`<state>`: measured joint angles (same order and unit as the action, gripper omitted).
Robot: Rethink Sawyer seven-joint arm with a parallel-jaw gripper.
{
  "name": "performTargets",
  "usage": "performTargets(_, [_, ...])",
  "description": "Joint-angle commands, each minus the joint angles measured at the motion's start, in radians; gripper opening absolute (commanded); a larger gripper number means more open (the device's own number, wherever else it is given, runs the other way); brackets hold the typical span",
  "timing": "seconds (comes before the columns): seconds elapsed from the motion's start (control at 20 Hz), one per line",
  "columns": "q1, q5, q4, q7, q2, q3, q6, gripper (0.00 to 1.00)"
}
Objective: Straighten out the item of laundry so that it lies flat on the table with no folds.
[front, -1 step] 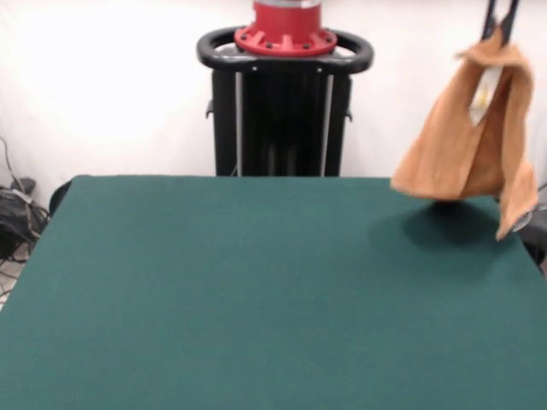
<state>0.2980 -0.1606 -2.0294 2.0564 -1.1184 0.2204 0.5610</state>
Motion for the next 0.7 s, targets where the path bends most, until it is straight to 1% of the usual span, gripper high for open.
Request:
performTargets(0.05, [-0.13, 0.124, -0.047, 0.073, 0.287, -0.098, -0.357, 0.0])
performTargets(0.15, [-0.134, 0.179, -0.012, 0.079, 0.369, -0.071, -0.464, 0.0])
performTargets(0.3, [-0.135, 0.213, 0.027, 0.081, 0.454, -0.033, -0.571, 0.0])
performTargets(0.45, [-0.147, 0.225, 0.043, 0.074, 0.491, -0.023, -0.62, 0.0])
performTargets(0.6, [-0.171, 0.235, 0.042, 0.075, 0.509, -0.035, -0.653, 0.0])
performTargets(0.7, [-0.174, 0.237, 0.051, 0.07, 0.525, -0.023, -0.668, 0.0])
